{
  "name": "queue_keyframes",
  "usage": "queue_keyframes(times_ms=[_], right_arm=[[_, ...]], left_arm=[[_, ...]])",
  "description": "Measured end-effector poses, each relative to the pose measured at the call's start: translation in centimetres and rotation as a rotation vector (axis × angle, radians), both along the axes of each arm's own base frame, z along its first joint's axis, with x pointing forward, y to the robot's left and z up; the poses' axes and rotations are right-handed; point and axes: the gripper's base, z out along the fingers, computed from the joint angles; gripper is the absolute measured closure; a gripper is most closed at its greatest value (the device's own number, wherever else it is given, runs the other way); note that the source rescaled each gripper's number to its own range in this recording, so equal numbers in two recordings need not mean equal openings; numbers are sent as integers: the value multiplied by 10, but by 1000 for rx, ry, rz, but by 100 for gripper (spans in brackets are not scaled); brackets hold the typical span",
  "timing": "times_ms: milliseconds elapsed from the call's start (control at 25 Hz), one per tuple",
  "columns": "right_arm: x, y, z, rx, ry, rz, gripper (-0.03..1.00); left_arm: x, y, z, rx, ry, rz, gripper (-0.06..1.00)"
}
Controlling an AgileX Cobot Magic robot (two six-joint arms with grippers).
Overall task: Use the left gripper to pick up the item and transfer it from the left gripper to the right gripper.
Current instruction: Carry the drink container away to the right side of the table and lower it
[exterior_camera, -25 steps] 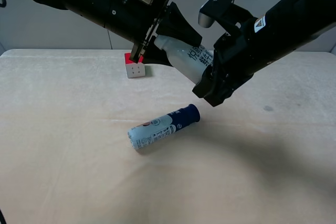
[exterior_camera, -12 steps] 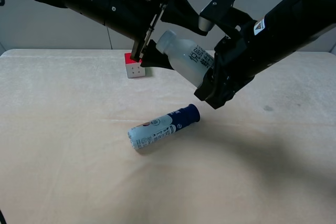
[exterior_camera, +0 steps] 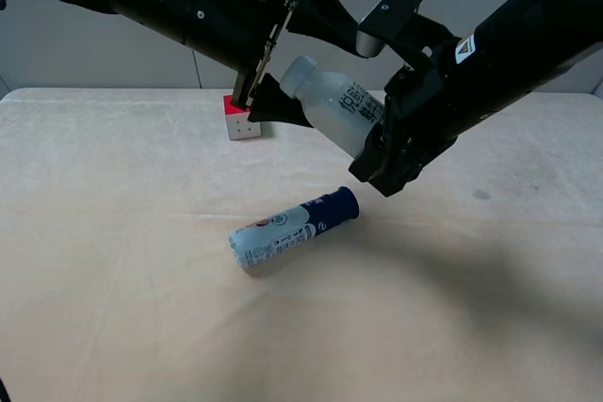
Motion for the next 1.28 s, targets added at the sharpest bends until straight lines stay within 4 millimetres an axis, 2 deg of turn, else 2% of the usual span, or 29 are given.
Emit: queue_keyframes(times_ms=[120,440,560,720,880,1040,1280], right_arm=[[0,0,0,0,1,0,95],[0,0,0,0,-1,0,95],[0,0,0,0,-1,0,95],[0,0,0,0,-1,0,95],[0,0,0,0,-1,0,95],[0,0,0,0,-1,0,95],[0,0,0,1,0,-2,95]], left_arm=[[5,11,1,-12,18,5,-6],[21,56,8,-45,44,62,-6],[25,76,23,-55,3,111,-6],[21,107,52,-40,-93,173,-6],[6,142,82,74,-225,213,-6],[-23,171,112,272,-326,262,-6],[-81,190,159,506,-480,367,-6]])
